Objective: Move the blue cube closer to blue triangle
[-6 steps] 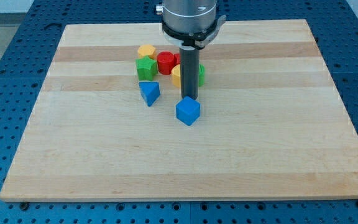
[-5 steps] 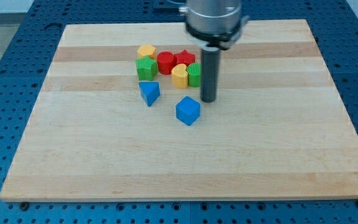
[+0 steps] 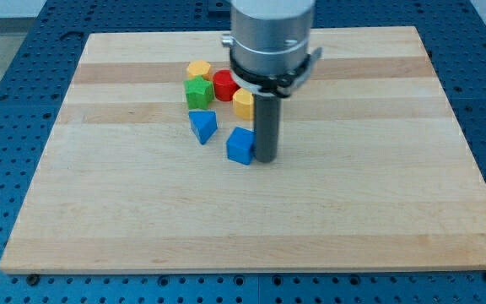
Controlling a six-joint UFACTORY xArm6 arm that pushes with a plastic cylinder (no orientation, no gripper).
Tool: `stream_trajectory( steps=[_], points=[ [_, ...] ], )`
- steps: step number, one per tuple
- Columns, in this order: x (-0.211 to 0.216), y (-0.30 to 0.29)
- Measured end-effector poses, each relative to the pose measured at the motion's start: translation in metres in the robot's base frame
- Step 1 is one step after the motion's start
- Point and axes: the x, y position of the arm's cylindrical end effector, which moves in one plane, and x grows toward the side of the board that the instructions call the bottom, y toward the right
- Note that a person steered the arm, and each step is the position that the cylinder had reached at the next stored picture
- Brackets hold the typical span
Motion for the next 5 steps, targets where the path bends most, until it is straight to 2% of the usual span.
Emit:
stream_trajectory(
  steps=[5],
  points=[
    [-0.008, -0.031]
  ],
)
